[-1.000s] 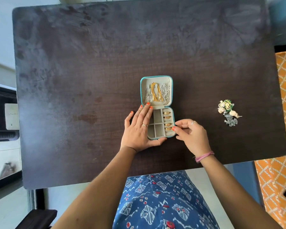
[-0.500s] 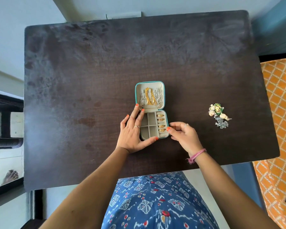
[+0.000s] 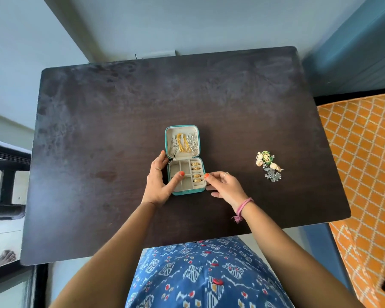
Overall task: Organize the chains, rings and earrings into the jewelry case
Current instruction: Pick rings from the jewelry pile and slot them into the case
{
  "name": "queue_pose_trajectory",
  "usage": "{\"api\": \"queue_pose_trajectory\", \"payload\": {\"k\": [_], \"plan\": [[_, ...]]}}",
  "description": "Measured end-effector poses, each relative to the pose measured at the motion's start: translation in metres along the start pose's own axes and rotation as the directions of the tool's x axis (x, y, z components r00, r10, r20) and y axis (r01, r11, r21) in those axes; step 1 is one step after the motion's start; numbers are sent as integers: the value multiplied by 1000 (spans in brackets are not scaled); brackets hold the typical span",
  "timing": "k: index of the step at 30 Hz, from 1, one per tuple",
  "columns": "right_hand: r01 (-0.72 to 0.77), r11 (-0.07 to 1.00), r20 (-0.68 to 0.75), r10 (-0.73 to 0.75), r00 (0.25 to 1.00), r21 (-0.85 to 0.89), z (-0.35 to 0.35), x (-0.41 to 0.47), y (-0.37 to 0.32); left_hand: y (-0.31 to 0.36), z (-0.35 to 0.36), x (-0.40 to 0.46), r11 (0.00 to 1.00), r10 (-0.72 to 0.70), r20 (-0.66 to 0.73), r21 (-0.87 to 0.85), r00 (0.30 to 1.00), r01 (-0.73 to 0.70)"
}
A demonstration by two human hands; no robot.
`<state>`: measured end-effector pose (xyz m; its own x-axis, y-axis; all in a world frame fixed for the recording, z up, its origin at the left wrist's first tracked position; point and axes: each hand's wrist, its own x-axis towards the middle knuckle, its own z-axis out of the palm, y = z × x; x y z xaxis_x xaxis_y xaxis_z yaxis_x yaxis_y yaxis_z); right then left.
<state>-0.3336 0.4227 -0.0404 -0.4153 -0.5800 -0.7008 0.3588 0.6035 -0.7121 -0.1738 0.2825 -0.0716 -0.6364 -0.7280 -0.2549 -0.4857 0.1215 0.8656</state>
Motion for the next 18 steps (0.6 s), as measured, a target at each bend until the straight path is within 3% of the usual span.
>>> {"api": "queue_pose_trajectory", "payload": {"k": [6, 11, 13, 18], "plan": [[-36, 999, 62, 38, 997, -38, -7, 1, -5, 19, 0, 12, 936, -219, -72, -297, 973, 189], [-69, 996, 98, 74, 992, -49, -17, 0, -7, 26, -9, 31, 911, -317, -189, -332, 929, 244], [-62, 995, 99, 69, 993, -74, -24, 0, -7, 32, -10, 35, 936, -300, -280, -271, 912, 225], [10, 998, 73, -5, 997, -57, -53, -6, -5, 68, -3, 35, 995, -94, -492, -87, 866, 58]]}}
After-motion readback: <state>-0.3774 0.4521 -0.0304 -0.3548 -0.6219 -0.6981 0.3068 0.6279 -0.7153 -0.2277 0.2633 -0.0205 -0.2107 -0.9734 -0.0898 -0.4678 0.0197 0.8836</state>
